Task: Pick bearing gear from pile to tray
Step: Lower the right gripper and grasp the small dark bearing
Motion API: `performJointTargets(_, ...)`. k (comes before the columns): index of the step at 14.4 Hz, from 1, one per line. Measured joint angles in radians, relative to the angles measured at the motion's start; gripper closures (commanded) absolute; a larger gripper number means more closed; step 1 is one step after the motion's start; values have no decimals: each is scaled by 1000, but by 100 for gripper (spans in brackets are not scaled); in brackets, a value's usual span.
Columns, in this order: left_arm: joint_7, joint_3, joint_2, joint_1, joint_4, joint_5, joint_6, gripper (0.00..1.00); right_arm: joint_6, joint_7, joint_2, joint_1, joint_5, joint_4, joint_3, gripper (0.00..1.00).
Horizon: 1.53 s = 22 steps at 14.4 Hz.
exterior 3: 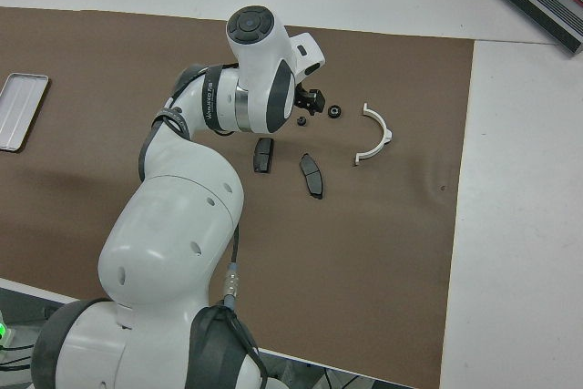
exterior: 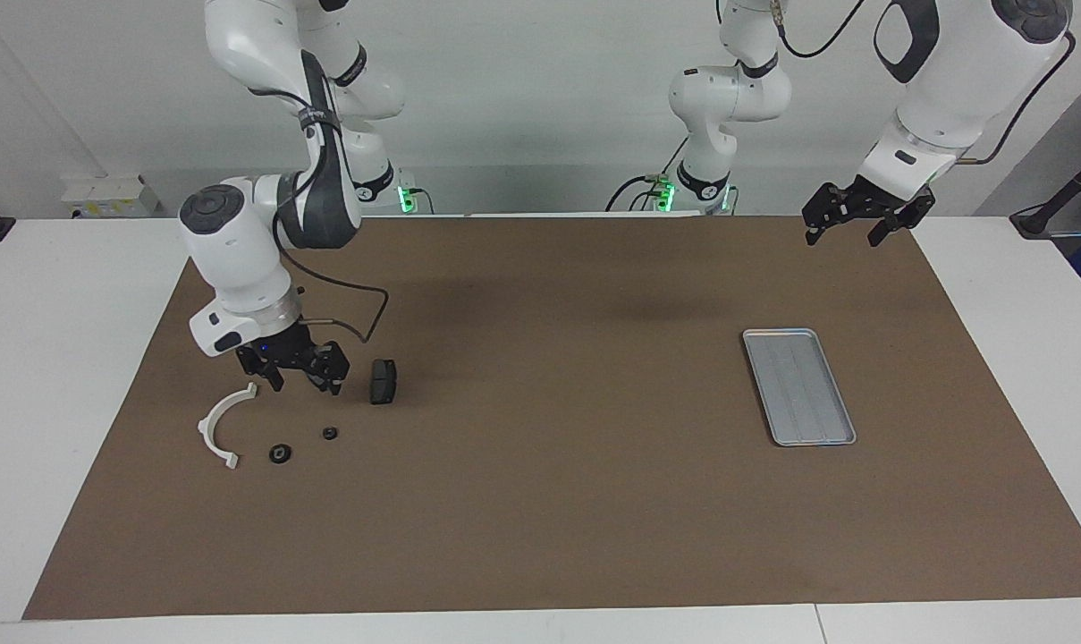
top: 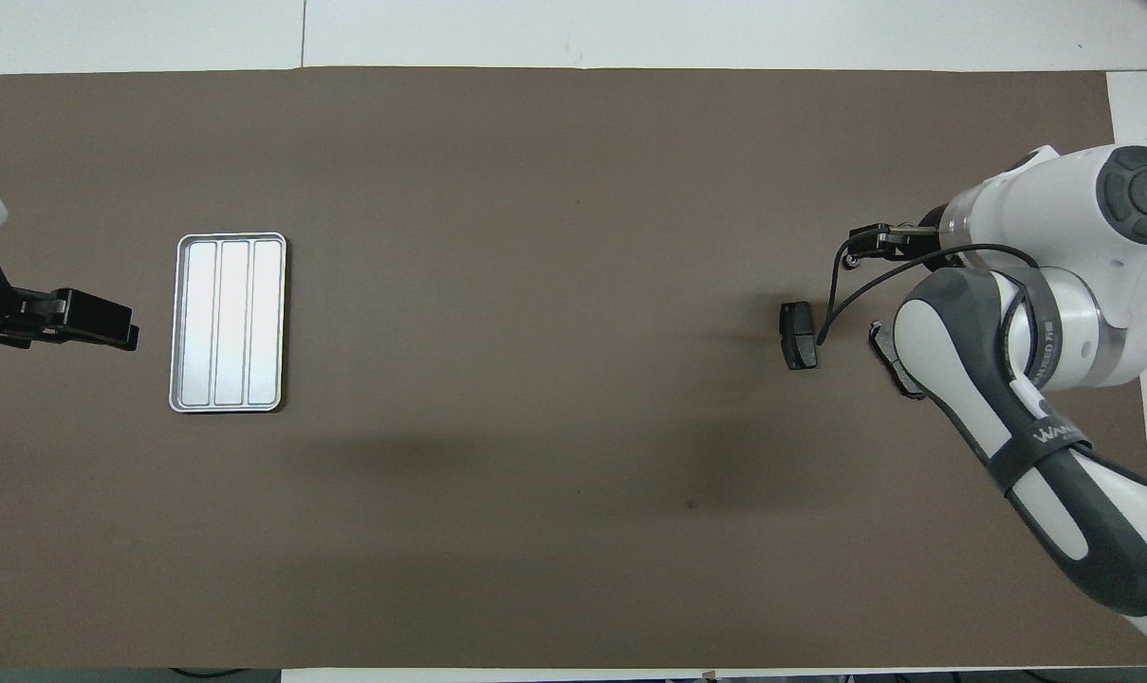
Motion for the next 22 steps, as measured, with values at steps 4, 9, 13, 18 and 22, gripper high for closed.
performJointTargets(4, 0, 0, 0, 0, 0, 0, 0, 0, 41, 66, 55, 1, -39, 3, 1, 0)
performJointTargets(9, 0, 0, 0, 0, 0, 0, 0, 0, 78, 179, 114, 10, -44, 6, 5, 0)
performJointTargets(13, 0, 0, 0, 0, 0, 0, 0, 0, 90, 200, 160, 10, -77, 11, 4, 0)
performJointTargets(18, 0, 0, 0, 0, 0, 0, 0, 0, 90, 245, 186, 8, -89, 38, 2, 0)
performJointTargets(22, 0, 0, 0, 0, 0, 0, 0, 0, 90, 282, 211, 8, -89, 71, 2, 3)
